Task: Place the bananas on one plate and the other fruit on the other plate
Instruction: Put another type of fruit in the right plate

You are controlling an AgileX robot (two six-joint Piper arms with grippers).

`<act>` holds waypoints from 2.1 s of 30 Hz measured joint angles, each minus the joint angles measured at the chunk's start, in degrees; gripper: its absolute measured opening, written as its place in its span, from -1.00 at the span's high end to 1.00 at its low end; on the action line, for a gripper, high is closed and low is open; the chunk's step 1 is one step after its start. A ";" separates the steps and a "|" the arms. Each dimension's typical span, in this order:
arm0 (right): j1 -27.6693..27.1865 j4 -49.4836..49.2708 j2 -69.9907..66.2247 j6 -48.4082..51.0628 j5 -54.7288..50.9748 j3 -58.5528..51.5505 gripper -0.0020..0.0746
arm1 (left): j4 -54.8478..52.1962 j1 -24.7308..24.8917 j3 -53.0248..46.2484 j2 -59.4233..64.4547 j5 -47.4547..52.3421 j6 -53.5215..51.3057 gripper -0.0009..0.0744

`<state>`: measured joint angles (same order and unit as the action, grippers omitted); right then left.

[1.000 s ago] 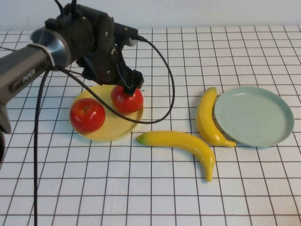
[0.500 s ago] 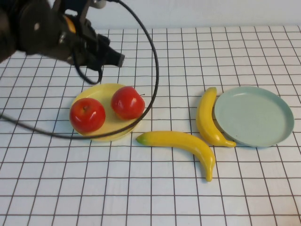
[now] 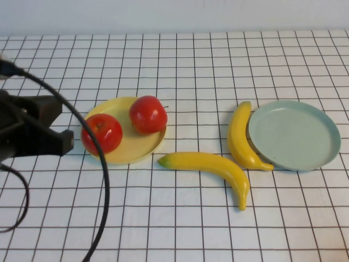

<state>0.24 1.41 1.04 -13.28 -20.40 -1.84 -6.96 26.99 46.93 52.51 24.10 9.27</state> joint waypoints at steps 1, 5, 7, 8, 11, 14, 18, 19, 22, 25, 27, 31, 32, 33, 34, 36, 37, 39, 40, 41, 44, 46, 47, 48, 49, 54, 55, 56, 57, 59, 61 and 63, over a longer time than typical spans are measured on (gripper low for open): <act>0.00 0.00 0.00 0.00 0.00 0.00 0.99 | -1.36 0.00 -1.01 -1.40 -0.70 0.00 0.98; 0.00 0.00 0.00 0.00 0.00 0.00 0.99 | -6.10 0.00 -4.17 -5.43 -1.11 0.84 0.98; 0.00 0.00 0.00 0.00 0.00 0.00 0.99 | -7.32 0.00 -5.22 -7.10 -0.55 2.16 0.98; 0.00 0.00 0.00 0.00 0.00 0.00 0.99 | -7.77 0.00 -5.92 -8.13 -0.55 2.92 0.98; 0.00 0.00 0.00 0.00 0.00 0.00 0.99 | -10.54 0.00 -9.28 -11.24 -2.80 4.19 0.98; 0.00 0.00 0.00 0.00 0.00 0.00 0.99 | -12.48 -0.70 -15.50 -15.21 -8.66 4.56 0.98; 0.00 0.00 0.00 0.00 0.00 0.00 0.99 | -9.94 -5.64 -25.14 -21.95 -15.19 4.69 0.98; 0.00 0.00 0.00 0.00 0.00 0.00 0.99 | -8.54 -7.31 -27.97 -24.37 -16.47 4.69 0.98; 0.00 0.00 0.00 0.00 0.00 0.00 0.99 | -5.37 -11.97 -35.76 -32.86 -18.90 4.69 0.98; 0.00 0.00 0.00 0.00 0.00 0.00 0.99 | -3.72 -15.52 -41.48 -41.30 -19.62 4.69 0.98; 0.00 0.00 0.00 0.00 0.00 0.00 0.99 | -2.68 -17.80 -44.59 -46.87 -19.18 4.10 0.98; 0.00 0.00 0.00 0.00 0.00 0.00 0.99 | 0.08 -21.85 -47.96 -52.59 -15.67 -0.44 0.98; 0.00 0.00 0.00 0.00 0.00 0.00 0.99 | 0.87 -22.95 -48.24 -52.90 -14.57 -2.50 0.98; 0.00 0.00 0.00 0.00 0.00 0.00 0.99 | 1.73 -23.96 -48.34 -52.94 -13.32 -4.38 0.98; 0.00 0.00 0.00 0.00 0.00 0.00 0.99 | 2.75 -24.68 -48.34 -52.94 -12.35 -5.59 0.98; 0.00 0.00 0.00 0.00 0.00 0.00 0.99 | 4.34 -25.85 -48.34 -52.94 -9.83 -7.32 0.98; 0.00 0.00 0.00 0.00 0.00 0.00 0.99 | 4.95 -26.12 -48.34 -52.94 -8.87 -7.63 0.98; 0.00 0.00 0.00 0.00 0.00 0.00 0.99 | 6.11 -26.24 -48.34 -53.04 -6.70 -7.94 0.98; 0.00 0.00 0.00 0.00 0.00 0.00 0.99 | 6.39 -26.24 -48.34 -53.03 -5.94 -7.94 0.98; 0.00 0.00 0.00 0.00 0.00 0.00 0.99 | 6.48 -26.24 -48.34 -53.03 -5.17 -7.97 0.98; 0.00 0.00 0.00 0.00 0.00 0.00 0.99 | 6.62 -26.24 -48.34 -53.03 -4.35 -8.07 0.98; 0.00 0.00 0.00 0.00 0.00 0.00 0.99 | 6.96 -26.24 -48.34 -53.07 -4.14 -8.18 0.98; 0.00 0.00 0.00 0.00 0.00 0.00 0.99 | 6.96 -26.24 -48.34 -53.07 -4.14 -8.18 0.98; 0.00 0.00 0.00 0.00 0.00 0.00 0.99 | 6.96 -26.24 -48.34 -53.07 -4.14 -8.18 0.98; 0.00 0.00 0.00 0.00 0.00 0.00 0.99 | 6.96 -26.24 -48.34 -53.07 -4.03 -8.18 0.98; 0.00 0.00 0.00 0.00 0.00 0.00 0.99 | 6.96 -26.24 -48.34 -53.16 -4.03 -8.18 0.98; 0.00 0.00 0.00 0.00 0.00 0.00 0.99 | 6.96 -26.24 -48.34 -53.16 -4.03 -8.18 0.98; 0.00 0.00 0.00 0.00 0.00 0.00 0.99 | 6.96 -26.24 -48.34 -53.16 -4.03 -8.18 0.98; 0.00 0.00 0.00 0.00 0.00 0.00 0.99 | 6.96 -26.24 -48.34 -53.16 -4.03 -8.18 0.98; 0.00 0.00 0.00 0.00 0.00 0.00 0.99 | 6.96 -26.24 -48.34 -53.16 -4.03 -8.18 0.98; 0.00 0.00 0.00 0.00 0.00 0.00 0.99 | 6.96 -26.24 -48.34 -53.16 -4.03 -8.18 0.98; 0.00 0.00 0.00 0.00 0.00 0.00 0.99 | 6.96 -26.24 -48.34 -53.16 -4.03 -8.18 0.98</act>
<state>0.24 1.41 1.04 -13.28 -20.40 -1.84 0.00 0.75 -1.41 -0.65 20.06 1.09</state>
